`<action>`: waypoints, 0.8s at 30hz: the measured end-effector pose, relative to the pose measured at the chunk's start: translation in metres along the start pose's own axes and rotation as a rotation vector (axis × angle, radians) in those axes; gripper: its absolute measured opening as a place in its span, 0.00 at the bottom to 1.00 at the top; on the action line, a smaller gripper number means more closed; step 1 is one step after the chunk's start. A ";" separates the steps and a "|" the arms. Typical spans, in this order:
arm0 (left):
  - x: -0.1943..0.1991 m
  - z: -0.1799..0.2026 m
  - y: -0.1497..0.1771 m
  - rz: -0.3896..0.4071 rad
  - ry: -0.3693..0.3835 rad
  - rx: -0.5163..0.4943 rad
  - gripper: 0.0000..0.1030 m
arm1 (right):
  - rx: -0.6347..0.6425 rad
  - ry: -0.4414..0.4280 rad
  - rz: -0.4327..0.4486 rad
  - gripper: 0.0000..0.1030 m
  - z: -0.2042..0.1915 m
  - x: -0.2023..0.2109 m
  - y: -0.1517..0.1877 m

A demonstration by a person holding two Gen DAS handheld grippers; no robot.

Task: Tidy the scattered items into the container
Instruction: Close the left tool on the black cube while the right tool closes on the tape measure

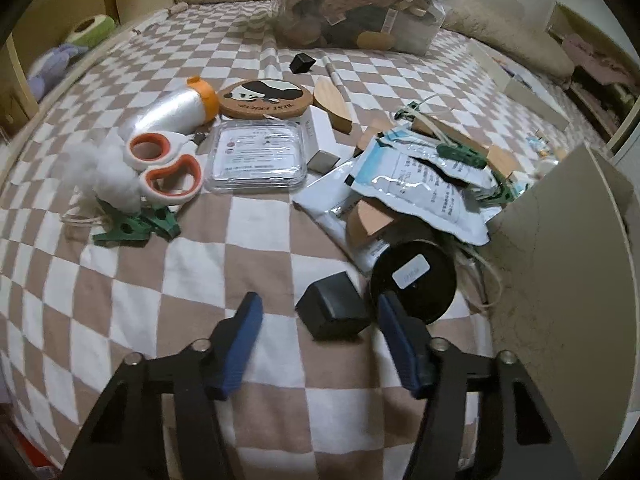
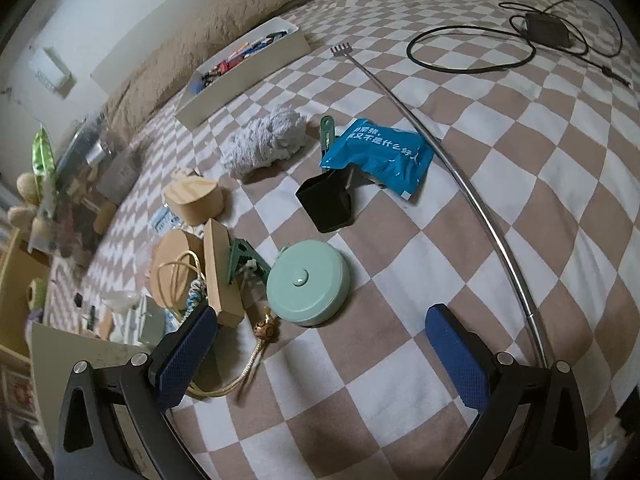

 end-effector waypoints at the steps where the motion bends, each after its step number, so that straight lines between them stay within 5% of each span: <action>1: 0.000 0.001 0.001 -0.002 -0.011 -0.007 0.55 | -0.001 -0.001 0.001 1.00 0.000 0.001 0.000; 9: -0.002 0.006 0.004 -0.008 -0.074 -0.049 0.54 | -0.020 -0.022 0.016 1.00 0.000 0.004 -0.001; 13: -0.002 0.008 0.001 0.007 -0.074 -0.059 0.43 | -0.009 -0.007 0.036 1.00 -0.001 0.004 -0.004; 24: -0.002 -0.020 -0.001 0.019 -0.075 0.084 0.36 | 0.168 0.190 0.005 0.98 -0.025 -0.021 -0.008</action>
Point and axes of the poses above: each gripper's, at about its wrist camera, not at the fingertips, and x roughly against the way its jaws point, z to its right, y to its underside, the point moved 1 cm from there along -x, roughly the way its jaws point, and after that the axes turned 1 degree about z, right-handed, at the moved point
